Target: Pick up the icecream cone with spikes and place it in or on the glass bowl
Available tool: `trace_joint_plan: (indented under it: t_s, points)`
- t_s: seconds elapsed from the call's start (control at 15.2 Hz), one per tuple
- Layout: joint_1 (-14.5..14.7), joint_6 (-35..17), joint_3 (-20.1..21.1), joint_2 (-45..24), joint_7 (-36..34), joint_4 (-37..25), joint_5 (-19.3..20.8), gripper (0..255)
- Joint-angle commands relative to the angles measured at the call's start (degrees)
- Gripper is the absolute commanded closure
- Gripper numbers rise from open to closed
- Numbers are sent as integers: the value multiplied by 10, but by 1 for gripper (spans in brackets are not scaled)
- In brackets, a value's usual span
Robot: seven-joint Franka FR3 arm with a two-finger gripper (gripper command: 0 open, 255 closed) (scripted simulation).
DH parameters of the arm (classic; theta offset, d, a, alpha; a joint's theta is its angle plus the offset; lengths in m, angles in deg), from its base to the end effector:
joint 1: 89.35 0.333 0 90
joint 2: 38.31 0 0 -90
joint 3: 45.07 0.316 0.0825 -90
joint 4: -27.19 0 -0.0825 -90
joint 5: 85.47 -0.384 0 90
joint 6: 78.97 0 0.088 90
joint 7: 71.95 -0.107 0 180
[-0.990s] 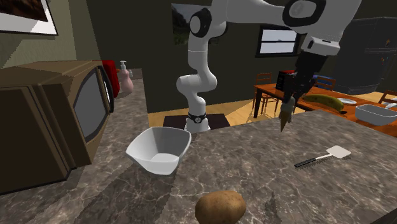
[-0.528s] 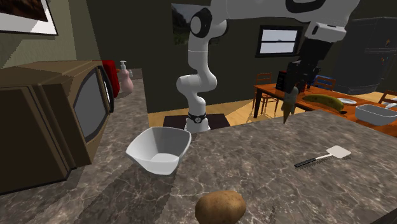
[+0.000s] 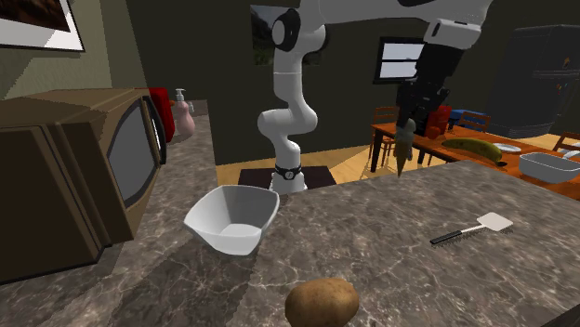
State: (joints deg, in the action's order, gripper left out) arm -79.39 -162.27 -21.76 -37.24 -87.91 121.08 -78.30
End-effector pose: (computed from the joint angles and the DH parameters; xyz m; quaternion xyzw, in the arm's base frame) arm 0.4532 0.2822 0.5941 0.9833 0.1472 -0.0484 0.0950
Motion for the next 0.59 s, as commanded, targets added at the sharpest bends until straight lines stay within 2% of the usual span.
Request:
trace_joint_plan:
  t_s: [0.0, 0.53]
  points:
    - [-13, -2, -14, 23, 29, 20, -4, 255]
    - [-60, -13, -83, 106, 149, 93, -4, 255]
